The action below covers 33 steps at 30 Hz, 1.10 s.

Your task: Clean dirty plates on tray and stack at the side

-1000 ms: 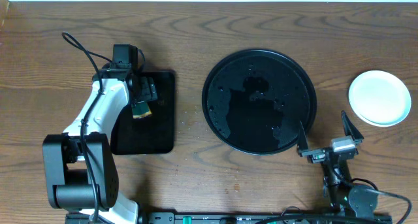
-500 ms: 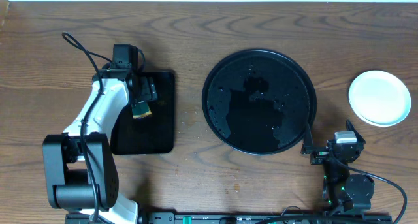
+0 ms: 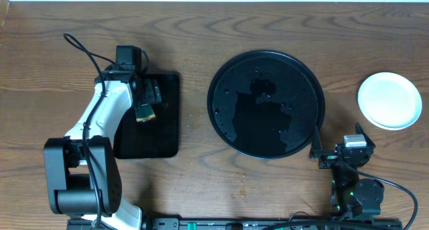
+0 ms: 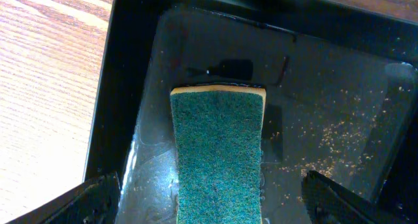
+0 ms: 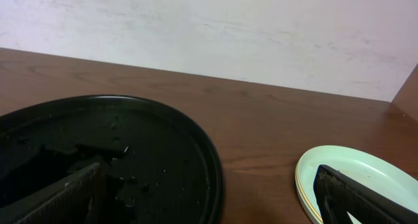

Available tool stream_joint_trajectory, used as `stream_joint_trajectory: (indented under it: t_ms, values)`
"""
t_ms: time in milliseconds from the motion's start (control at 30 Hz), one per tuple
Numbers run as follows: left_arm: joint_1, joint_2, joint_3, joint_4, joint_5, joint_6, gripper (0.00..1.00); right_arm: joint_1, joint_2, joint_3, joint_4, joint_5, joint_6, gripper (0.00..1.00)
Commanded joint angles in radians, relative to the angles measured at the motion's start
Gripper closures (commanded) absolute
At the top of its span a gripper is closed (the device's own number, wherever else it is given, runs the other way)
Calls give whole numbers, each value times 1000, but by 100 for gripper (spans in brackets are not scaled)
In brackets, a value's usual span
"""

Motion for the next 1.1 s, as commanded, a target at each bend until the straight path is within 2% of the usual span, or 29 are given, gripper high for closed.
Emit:
stream_joint_trajectory:
  t_ms: [0, 567, 733, 900, 1067]
  values:
    - [4, 2, 3, 0, -9, -2, 11, -17, -6, -2, -5, 14, 12, 1]
    - [-22, -8, 0, -1, -9, -2, 11, -17, -6, -2, -5, 14, 12, 1]
    - [-91, -167, -8, 0, -9, -2, 11, -17, -6, -2, -5, 14, 12, 1]
    - [-164, -420, -8, 0, -9, -2, 11, -17, -6, -2, -5, 14, 12, 1]
    - [-169, -692, -9, 0, -9, -2, 11, -17, -6, -2, -5, 14, 12, 1]
